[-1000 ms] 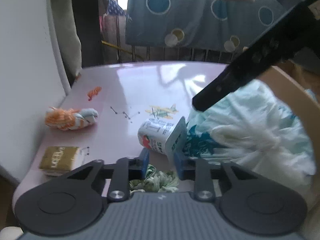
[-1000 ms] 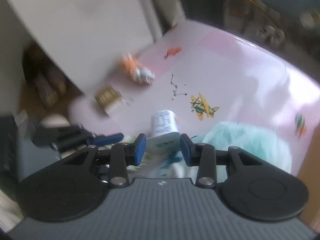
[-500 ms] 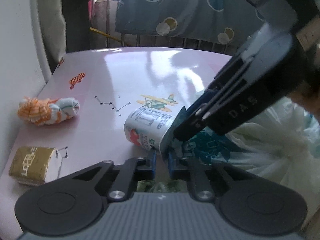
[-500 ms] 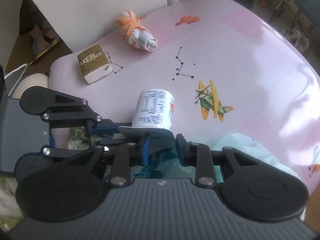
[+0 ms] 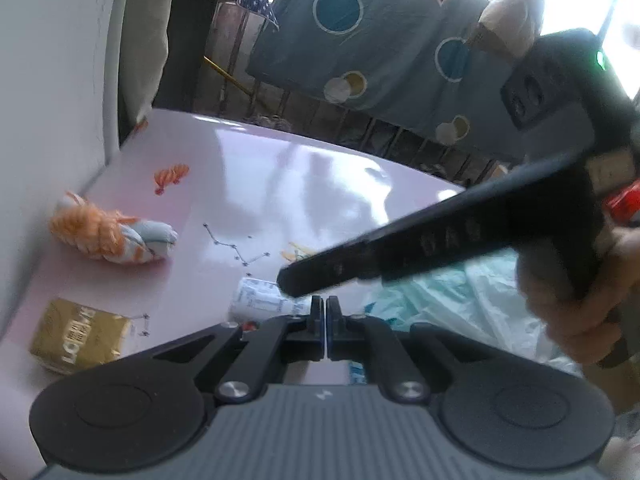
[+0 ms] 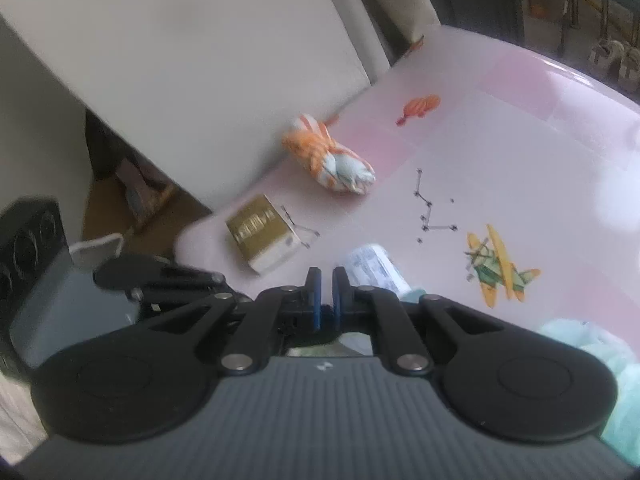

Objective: Organize soft objects
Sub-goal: 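Grasp the white yogurt cup with the right gripper, then carry the yogurt cup into the cardboard box and release it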

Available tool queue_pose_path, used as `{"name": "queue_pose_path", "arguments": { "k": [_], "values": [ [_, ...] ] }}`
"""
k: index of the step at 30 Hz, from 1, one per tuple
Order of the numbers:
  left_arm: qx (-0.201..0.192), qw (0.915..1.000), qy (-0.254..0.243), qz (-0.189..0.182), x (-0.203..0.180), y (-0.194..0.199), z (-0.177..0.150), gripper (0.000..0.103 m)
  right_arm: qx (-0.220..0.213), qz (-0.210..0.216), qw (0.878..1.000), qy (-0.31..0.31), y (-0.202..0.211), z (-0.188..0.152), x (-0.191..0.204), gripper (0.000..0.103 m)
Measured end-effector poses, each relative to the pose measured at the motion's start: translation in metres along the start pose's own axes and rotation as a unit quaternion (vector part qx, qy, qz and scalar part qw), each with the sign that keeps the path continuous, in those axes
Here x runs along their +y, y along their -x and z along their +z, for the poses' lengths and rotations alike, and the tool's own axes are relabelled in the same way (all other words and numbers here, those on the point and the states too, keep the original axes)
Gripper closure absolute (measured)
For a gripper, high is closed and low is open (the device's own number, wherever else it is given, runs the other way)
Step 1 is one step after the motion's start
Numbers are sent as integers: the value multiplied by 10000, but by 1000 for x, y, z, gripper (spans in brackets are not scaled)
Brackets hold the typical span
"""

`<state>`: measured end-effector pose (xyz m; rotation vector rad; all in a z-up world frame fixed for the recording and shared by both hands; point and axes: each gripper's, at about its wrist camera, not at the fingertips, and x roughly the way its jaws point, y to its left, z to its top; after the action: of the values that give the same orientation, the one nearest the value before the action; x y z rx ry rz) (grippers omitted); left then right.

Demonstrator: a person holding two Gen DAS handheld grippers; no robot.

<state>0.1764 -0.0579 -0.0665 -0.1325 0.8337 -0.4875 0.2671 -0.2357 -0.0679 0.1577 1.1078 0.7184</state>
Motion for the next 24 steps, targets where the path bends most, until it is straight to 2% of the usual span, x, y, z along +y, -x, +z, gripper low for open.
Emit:
{"name": "queue_pose_path", "arguments": {
  "k": [3,6,8,10,12,16,20,22,24],
  "values": [
    [152,9998,0,151,2,-5,-4,101,-236,-196,9992,-265,11,5,-9,95],
    [195,9998,3,81,6,0,-13,98,-323,-333,9966,-686,21,2,-26,92],
    [183,9998,-49,-3,8,4,-18,87,-291,-382,9935,-1032,23,0,-39,85],
    [210,9997,-70,-84,7,3,-21,83,-261,-328,9903,-1322,20,-4,-50,80],
    [320,9994,-97,-56,4,-4,-22,83,-211,-298,9871,-1561,13,-5,-59,73],
    [467,9989,-49,23,2,-24,-21,83,-35,-282,9822,-1855,-10,-6,-70,70],
    [612,9978,226,103,9,-38,-20,92,280,-250,9805,-1928,-33,-5,-74,67],
    [600,9974,406,9,13,-38,-19,97,319,-109,9792,-2000,-38,-8,-74,60],
    [505,9975,495,-20,18,-32,-19,99,333,-93,9800,-1961,-36,-8,-70,59]
  ]
}}
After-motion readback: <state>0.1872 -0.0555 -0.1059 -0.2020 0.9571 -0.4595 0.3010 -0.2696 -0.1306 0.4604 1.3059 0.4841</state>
